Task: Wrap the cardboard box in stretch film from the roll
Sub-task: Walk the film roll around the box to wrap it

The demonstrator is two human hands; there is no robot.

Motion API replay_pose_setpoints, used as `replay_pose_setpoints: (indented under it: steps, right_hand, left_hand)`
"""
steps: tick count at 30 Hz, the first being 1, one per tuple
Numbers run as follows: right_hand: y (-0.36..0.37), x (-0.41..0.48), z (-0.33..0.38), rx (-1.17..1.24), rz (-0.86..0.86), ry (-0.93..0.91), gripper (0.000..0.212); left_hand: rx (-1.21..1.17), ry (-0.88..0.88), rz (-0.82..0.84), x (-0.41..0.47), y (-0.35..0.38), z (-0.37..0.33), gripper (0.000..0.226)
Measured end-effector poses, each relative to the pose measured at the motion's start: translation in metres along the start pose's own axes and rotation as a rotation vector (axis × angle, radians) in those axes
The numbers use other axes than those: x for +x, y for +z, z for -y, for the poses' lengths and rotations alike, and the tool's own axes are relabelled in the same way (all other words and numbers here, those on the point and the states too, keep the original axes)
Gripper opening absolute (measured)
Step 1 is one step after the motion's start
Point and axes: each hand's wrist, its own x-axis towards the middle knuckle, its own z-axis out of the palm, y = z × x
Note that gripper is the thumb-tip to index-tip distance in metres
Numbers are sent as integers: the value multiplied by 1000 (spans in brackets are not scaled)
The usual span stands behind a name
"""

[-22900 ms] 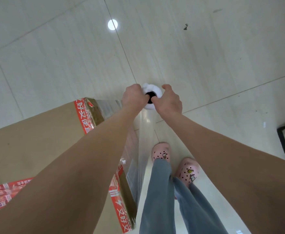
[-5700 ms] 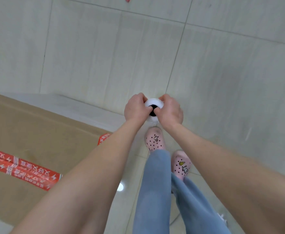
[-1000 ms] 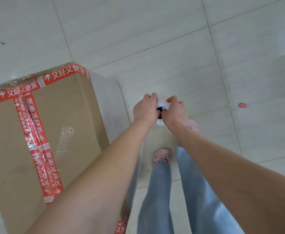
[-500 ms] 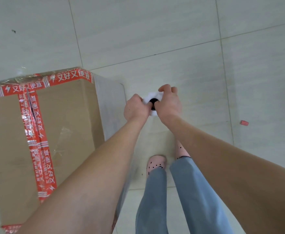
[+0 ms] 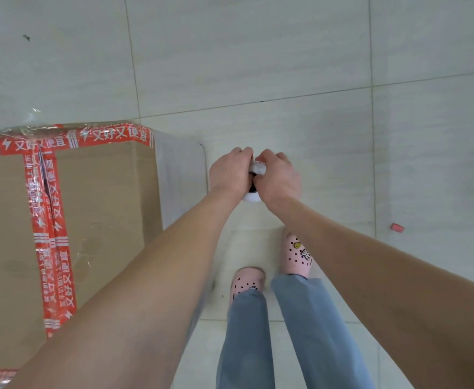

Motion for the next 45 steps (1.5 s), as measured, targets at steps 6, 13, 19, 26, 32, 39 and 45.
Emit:
replay_pose_setpoints:
  steps: [6,13,19,26,32,39,45]
  right_hand:
    - [-3,23,22,92,11,14,37]
    - [-6,46,44,303,73,132,34]
    - [-7,50,48,279,98,124,35]
    - [-17,76,69,134,113,132,41]
    - [-20,92,92,-15,73,60,41]
    - [-16,101,120,99,45,111,38]
    - [-11,104,130,94,26,141,30]
  left_hand:
    - [-381,-435,-74,15,-14,15,9]
    - [-427,-494,10,29,-32,25,32]
    - [-145,-208,42,40,-43,25,31]
    - [-35,-99,10,77,-55,31,22]
    - [-211,-273,58,92,-65,48,15]
    - [-308,-500,45,99,-89,74,29]
    - [-210,-258,-10,102,-91,76,26]
